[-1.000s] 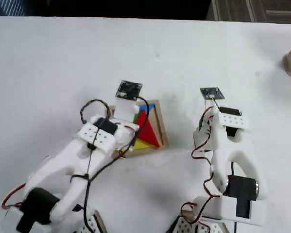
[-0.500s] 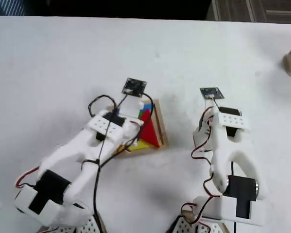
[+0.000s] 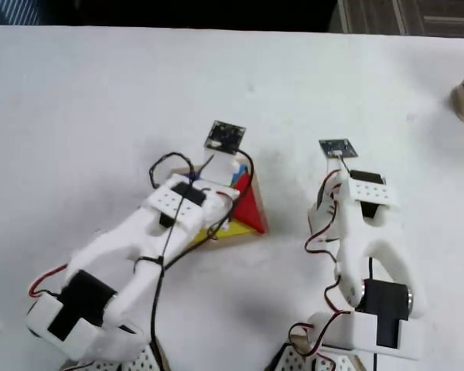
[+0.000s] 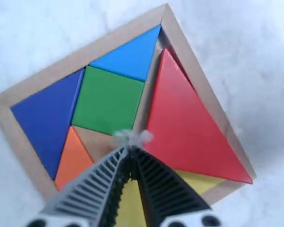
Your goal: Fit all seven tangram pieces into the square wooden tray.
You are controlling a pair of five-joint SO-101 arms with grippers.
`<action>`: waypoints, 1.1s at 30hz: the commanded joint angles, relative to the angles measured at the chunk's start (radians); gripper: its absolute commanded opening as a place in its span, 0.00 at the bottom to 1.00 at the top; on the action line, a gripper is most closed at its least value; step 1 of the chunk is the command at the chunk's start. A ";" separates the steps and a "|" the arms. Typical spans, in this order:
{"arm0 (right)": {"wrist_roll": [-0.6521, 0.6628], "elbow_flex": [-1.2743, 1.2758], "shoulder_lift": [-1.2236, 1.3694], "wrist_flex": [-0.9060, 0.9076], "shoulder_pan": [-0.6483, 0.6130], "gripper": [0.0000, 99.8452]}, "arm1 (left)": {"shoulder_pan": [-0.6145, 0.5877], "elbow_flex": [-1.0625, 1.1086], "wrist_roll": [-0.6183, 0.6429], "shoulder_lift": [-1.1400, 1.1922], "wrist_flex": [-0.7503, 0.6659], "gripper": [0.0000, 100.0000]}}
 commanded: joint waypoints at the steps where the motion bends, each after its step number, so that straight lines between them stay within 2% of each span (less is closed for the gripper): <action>1: 0.015 -0.055 -0.008 -0.008 0.005 0.02 | 0.015 -0.023 0.008 -0.004 -0.054 0.02; 7: 0.015 -0.055 -0.008 -0.008 0.005 0.02 | -0.012 -0.031 0.008 -0.031 -0.029 0.02; 11: 0.015 -0.055 -0.008 -0.008 0.005 0.02 | -0.015 -0.006 0.005 -0.163 0.032 0.02; 16: 0.015 -0.055 -0.008 -0.008 0.005 0.02 | 0.120 0.104 0.003 -0.280 0.048 0.02; 20: 0.015 -0.055 -0.008 -0.008 0.005 0.02 | 0.209 0.117 0.003 -0.278 0.069 0.02; 28: 0.015 -0.055 -0.005 -0.008 0.005 0.02 | 0.217 0.117 0.003 -0.266 0.058 0.02; 33: 0.015 -0.055 -0.004 -0.008 0.005 0.02 | 0.214 0.040 0.005 -0.114 0.060 0.02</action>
